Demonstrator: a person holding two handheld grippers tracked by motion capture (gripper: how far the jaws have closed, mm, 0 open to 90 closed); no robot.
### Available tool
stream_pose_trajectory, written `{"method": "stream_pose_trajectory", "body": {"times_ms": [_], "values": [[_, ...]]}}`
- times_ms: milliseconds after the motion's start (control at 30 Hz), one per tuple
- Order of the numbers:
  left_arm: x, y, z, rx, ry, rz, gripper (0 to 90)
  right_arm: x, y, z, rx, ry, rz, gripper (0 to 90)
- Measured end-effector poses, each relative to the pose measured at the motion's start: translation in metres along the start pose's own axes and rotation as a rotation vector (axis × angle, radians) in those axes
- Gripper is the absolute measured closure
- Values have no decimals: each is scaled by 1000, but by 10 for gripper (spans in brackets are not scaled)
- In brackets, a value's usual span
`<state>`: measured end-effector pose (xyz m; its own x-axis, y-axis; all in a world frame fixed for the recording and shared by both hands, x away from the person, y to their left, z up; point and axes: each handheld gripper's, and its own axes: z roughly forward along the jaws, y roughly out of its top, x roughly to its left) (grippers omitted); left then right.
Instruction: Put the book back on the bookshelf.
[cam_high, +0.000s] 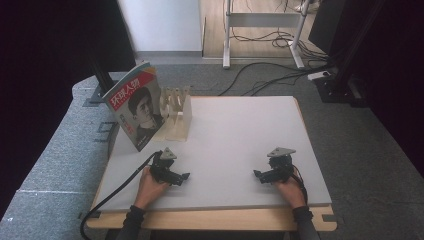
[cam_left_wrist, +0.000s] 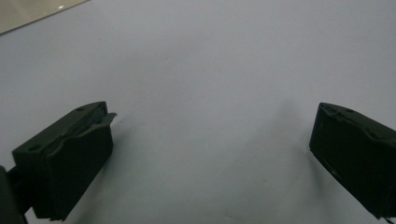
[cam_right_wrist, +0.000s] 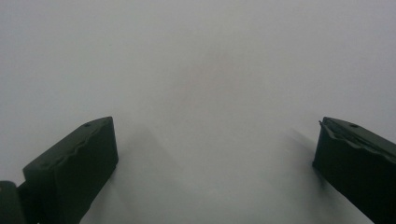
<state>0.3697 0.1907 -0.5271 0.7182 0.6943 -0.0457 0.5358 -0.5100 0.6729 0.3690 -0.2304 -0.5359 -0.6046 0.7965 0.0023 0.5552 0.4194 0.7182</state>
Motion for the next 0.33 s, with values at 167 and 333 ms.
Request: {"method": "stream_pose_trajectory", "body": {"times_ms": [167,333], "values": [[-3,0,2,19,26,17,0,0,0,0,0,0,0,0],[-3,0,2,19,27,19,0,0,-1,0,1,2,2,0]]}}
